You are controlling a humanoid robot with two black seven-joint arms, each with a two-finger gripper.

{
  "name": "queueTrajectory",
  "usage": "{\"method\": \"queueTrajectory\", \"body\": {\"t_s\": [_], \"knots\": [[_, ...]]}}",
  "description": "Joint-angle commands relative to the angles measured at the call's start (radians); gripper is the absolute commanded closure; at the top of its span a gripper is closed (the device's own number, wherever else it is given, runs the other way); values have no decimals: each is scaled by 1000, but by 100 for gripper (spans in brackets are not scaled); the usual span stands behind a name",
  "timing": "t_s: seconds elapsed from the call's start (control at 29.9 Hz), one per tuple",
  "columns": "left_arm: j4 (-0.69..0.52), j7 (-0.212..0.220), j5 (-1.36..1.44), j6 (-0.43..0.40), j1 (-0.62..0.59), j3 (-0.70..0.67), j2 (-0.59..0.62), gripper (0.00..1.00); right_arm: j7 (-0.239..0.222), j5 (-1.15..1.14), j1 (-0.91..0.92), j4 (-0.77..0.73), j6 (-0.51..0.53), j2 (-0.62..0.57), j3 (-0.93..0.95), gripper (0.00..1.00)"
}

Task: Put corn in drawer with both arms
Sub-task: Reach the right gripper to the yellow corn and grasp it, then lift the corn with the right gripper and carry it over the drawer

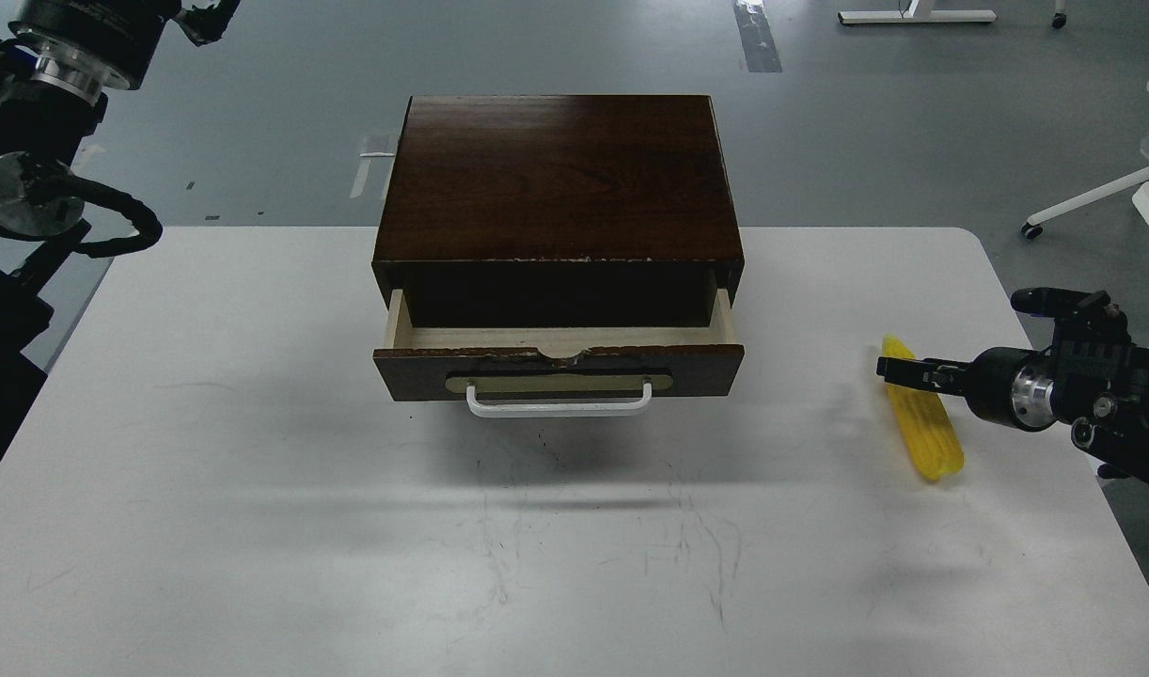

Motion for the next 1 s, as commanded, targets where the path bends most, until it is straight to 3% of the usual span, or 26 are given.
{"method": "queueTrajectory", "body": {"t_s": [0.0, 0.07, 0.2, 0.33, 0.4, 0.47, 0.63, 0.77, 0.97], "knots": [[-2, 0, 0, 0, -1, -1, 3, 2, 20, 1, 1, 12, 1, 0, 1, 44], [-2, 0, 0, 0, 1, -1, 4, 2, 27, 0, -1, 12, 1, 2, -1, 48], [0, 0, 1, 0, 1, 1, 15, 2, 31, 0, -4, 13, 9, -1, -7, 73], [0, 0, 4, 0, -1, -1, 17, 2, 33, 1, 8, 15, 7, -3, -5, 78], [-2, 0, 6, 0, -1, -1, 26, 2, 48, 0, 25, 15, 10, -14, -8, 93], [-2, -2, 6, 0, -1, 1, 34, 2, 56, -2, 40, 15, 12, -18, -10, 100], [-3, -2, 7, 0, -1, -1, 38, 2, 56, 3, 132, 54, 12, -73, -2, 100], [-15, -2, 7, 0, -2, -2, 55, 2, 62, 3, 318, 151, 12, -152, 9, 100], [-54, 9, 10, 0, -9, 3, 80, 2, 67, -11, 586, 283, 9, -152, 9, 100]]}}
